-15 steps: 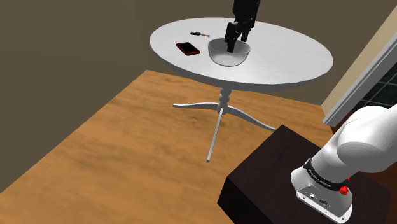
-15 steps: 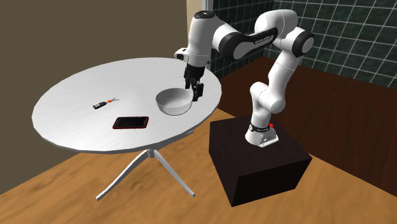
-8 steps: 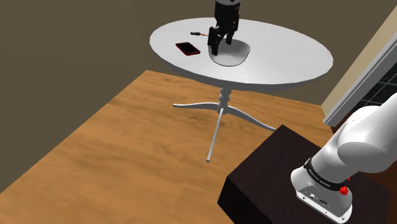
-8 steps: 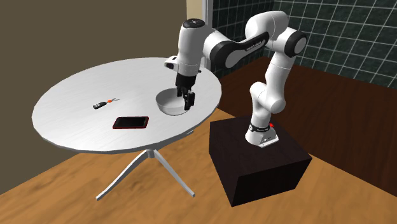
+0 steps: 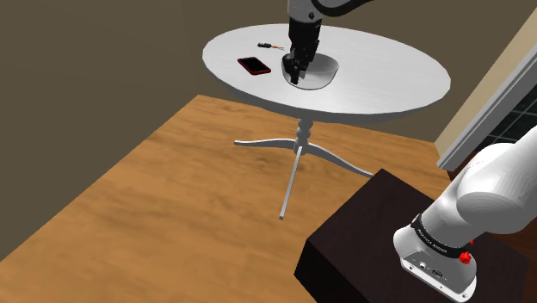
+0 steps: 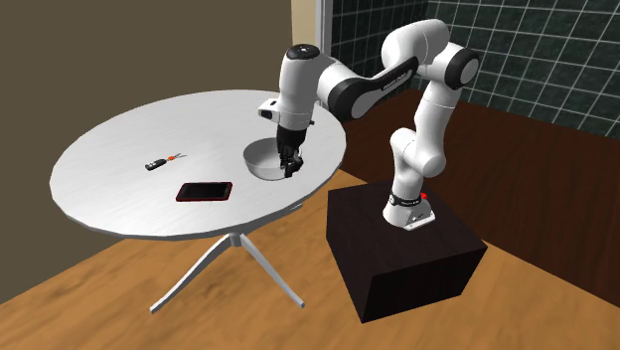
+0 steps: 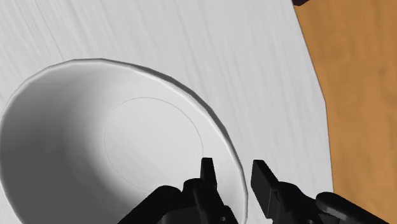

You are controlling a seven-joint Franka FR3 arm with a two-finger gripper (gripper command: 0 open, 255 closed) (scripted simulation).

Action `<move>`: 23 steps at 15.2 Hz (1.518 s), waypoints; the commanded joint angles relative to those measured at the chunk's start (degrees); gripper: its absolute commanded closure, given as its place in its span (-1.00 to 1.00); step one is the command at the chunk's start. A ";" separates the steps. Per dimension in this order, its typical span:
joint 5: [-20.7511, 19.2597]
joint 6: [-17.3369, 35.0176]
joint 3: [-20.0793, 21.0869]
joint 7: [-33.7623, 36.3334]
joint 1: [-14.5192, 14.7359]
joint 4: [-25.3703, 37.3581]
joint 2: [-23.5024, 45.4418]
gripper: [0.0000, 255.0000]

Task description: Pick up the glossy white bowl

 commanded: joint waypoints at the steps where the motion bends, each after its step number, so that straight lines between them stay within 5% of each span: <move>1: 0.00 0.05 0.01 0.02 0.00 -0.05 -0.01 1.00; 8: -0.01 0.07 0.01 0.03 0.01 -0.03 0.03 1.00; 23: -0.03 -11.51 0.21 -1.60 -0.07 13.31 1.72 1.00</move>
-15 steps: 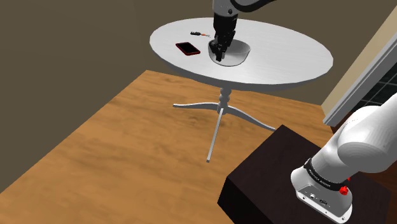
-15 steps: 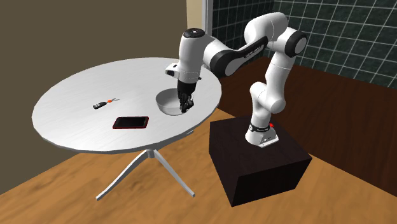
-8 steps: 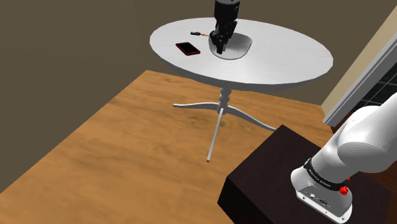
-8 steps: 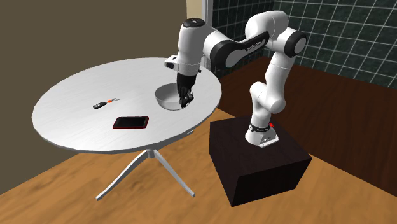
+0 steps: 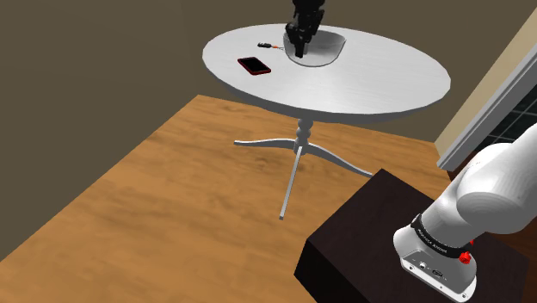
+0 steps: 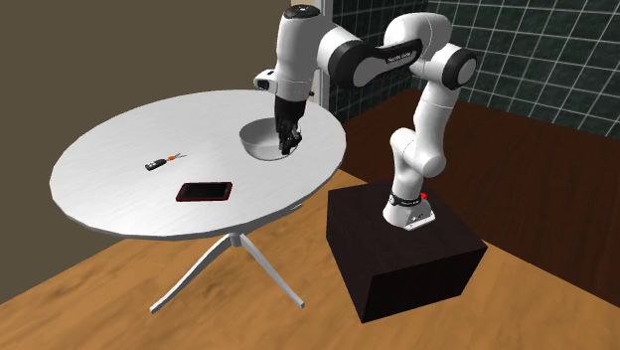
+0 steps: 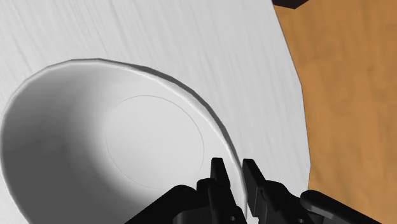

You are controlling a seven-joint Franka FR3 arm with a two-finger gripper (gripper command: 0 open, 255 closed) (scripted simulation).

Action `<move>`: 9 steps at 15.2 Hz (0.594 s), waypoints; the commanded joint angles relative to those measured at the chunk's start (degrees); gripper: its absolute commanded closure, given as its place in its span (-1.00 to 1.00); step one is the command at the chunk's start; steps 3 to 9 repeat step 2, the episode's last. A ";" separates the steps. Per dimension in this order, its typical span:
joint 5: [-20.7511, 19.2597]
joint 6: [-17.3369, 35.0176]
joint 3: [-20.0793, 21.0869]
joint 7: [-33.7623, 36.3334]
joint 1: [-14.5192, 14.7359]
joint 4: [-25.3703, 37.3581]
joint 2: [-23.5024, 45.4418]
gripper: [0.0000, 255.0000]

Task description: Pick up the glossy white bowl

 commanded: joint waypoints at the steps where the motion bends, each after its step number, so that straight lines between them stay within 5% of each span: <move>1: -0.01 -0.96 0.07 -0.05 0.03 1.07 0.12 1.00; 9: -0.02 -0.96 0.07 -0.05 0.03 1.08 0.12 1.00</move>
